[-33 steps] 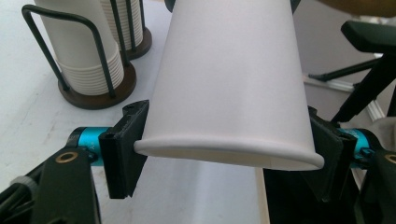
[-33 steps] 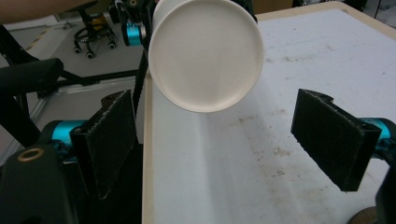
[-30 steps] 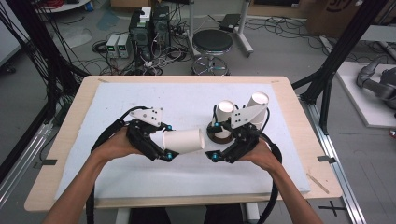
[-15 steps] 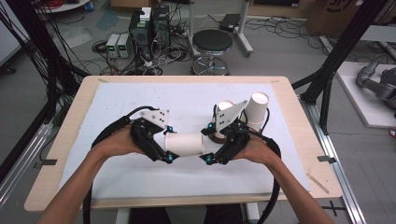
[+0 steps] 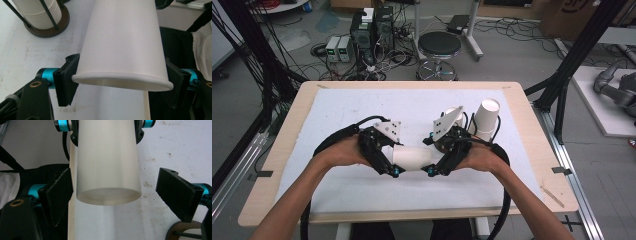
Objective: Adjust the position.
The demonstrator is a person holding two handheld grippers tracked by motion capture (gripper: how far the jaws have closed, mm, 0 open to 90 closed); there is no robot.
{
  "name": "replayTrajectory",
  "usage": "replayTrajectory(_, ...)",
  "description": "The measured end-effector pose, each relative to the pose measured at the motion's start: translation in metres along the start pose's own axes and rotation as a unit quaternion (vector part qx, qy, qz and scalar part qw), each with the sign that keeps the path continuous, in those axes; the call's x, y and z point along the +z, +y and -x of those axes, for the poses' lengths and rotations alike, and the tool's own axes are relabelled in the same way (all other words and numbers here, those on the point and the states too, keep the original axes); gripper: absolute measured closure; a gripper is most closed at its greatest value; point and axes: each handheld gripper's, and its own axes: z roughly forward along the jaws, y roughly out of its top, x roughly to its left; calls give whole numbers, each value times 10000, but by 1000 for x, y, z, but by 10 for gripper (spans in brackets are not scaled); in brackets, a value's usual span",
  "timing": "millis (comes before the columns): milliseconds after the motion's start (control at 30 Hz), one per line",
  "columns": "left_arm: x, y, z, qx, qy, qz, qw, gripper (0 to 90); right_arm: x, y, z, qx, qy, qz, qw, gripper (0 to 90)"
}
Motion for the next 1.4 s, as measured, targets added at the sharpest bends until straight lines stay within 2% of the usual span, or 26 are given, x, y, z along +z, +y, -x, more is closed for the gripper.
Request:
replayTrajectory(167, 3, 2, -1, -6, -10, -176, 9998, 257, 5, 3, 1, -73, -12, -177, 9998, 148)
replayTrajectory(300, 5, 8, -1, 100, 4, -432, 9990, 257, 14, 5, 2, -114, -9, -359, 9993, 150)
replayTrajectory(433, 6, 13, -1, 134, -36, -462, 9988, 257, 19, 7, 0, -151, 52, -445, 9989, 150)
replayTrajectory(633, 11, 12, -2, 129, -27, -650, 9978, 257, 25, 10, 0, -195, 97, -578, 9981, 151)
replayTrajectory(867, 14, 12, -3, 131, -36, -733, 9972, 257, 32, 11, 1, -301, 82, -756, 9966, 155)
replayTrajectory(1000, 13, 11, -4, 131, -12, -768, 9970, 257, 35, 11, 1, -316, 119, -782, 9964, 155)
replayTrajectory(1133, 11, 10, -4, 102, -21, -779, 9969, 258, 34, 9, 1, -233, 98, -901, 9956, 155)
replayTrajectory(1400, 13, 8, -4, 128, -21, -949, 9954, 259, 39, 8, 1, -268, 113, -1087, 9936, 165)
